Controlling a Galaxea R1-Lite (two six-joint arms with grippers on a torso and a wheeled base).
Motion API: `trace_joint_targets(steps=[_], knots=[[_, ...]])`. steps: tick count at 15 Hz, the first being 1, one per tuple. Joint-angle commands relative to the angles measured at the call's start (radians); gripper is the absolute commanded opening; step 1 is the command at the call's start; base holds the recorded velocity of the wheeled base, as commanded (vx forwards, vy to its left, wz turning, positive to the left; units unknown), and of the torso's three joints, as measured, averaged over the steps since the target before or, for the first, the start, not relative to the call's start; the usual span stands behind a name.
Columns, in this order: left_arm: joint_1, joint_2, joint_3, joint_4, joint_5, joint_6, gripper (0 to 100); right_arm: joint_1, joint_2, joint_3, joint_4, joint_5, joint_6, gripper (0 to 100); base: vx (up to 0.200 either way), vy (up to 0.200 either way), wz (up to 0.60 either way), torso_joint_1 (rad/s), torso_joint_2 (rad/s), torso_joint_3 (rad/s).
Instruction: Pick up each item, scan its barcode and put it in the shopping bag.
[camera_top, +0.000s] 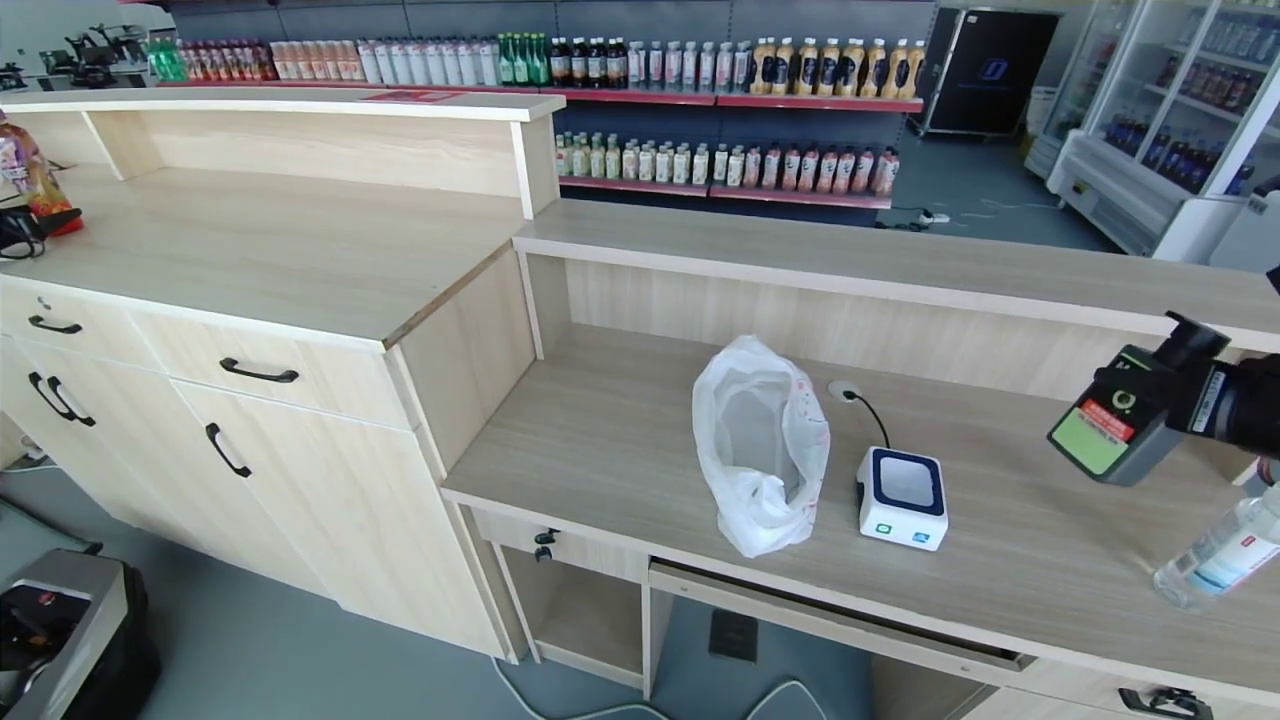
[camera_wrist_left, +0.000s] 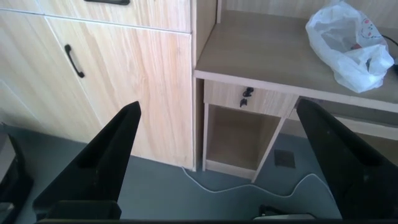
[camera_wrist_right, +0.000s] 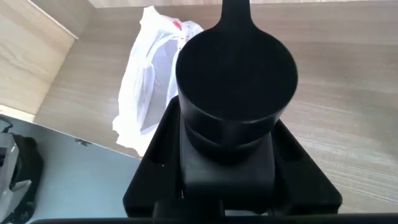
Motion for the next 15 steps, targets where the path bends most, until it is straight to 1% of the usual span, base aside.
trace_joint_targets(steps=[1, 3, 5, 7, 8, 12, 15], knots=[[0.001, 0.000, 0.000, 0.000, -0.001, 0.000, 100, -0.021, 0.245, -0.145, -0.011, 0.022, 0.087, 0, 0.000, 0.000, 0.00, 0.000, 0.00, 0.000], [0.001, 0.000, 0.000, 0.000, 0.000, 0.000, 100, -0.050, 0.341, -0.171, -0.064, 0.073, 0.118, 0, 0.000, 0.000, 0.00, 0.000, 0.00, 0.000], [0.001, 0.000, 0.000, 0.000, 0.000, 0.000, 100, -0.073, 0.415, -0.165, -0.124, 0.114, 0.105, 0, 0.000, 0.000, 0.00, 0.000, 0.00, 0.000], [0.001, 0.000, 0.000, 0.000, -0.001, 0.000, 100, -0.084, 0.467, -0.177, -0.146, 0.131, 0.090, 0, 0.000, 0.000, 0.00, 0.000, 0.00, 0.000], [0.001, 0.000, 0.000, 0.000, 0.000, 0.000, 100, -0.086, 0.478, -0.182, -0.152, 0.159, 0.090, 0, 0.000, 0.000, 0.00, 0.000, 0.00, 0.000], [0.001, 0.000, 0.000, 0.000, 0.000, 0.000, 100, -0.069, 0.498, -0.176, -0.173, 0.205, 0.090, 0, 0.000, 0.000, 0.00, 0.000, 0.00, 0.000], [0.001, 0.000, 0.000, 0.000, 0.000, 0.000, 100, -0.044, 0.521, -0.179, -0.187, 0.208, 0.078, 0, 0.000, 0.000, 0.00, 0.000, 0.00, 0.000]])
